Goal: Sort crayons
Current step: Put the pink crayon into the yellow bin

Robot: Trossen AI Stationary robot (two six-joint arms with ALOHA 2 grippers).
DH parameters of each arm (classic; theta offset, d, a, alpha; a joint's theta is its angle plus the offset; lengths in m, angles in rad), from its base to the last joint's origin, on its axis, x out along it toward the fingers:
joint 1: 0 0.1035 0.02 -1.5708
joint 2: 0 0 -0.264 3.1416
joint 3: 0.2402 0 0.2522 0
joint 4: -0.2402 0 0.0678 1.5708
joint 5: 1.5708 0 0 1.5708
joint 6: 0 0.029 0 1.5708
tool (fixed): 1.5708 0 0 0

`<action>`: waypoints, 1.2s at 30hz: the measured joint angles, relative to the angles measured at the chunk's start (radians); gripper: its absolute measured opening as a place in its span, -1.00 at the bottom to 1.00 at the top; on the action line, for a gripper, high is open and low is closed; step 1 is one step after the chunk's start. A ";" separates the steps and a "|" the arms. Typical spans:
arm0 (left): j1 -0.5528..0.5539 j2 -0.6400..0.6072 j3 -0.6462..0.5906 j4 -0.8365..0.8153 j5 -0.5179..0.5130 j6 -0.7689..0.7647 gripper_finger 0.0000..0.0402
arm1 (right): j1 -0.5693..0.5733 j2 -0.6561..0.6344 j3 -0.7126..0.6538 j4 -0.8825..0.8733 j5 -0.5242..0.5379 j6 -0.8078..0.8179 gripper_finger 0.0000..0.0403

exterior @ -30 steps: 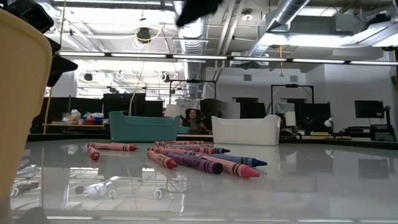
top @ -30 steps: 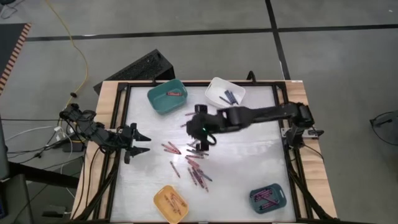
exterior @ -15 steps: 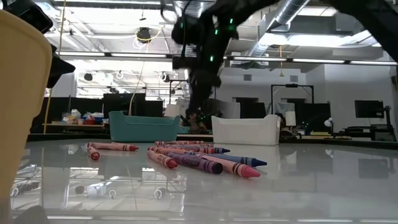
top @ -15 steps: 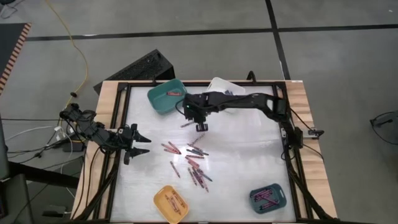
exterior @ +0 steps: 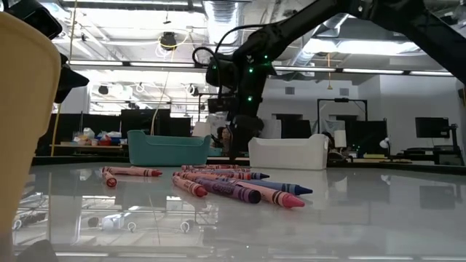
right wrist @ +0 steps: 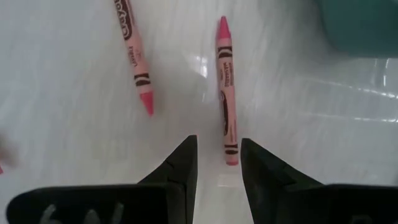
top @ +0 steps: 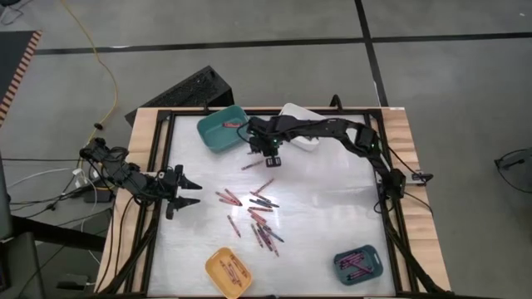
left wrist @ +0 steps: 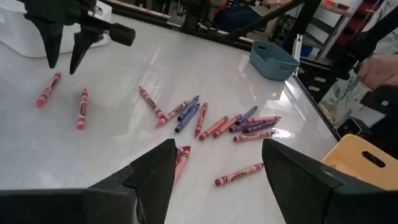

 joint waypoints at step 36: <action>0.000 0.000 0.000 0.000 0.005 -0.015 0.14 | 0.076 0.039 0.099 -0.118 0.106 0.129 -0.98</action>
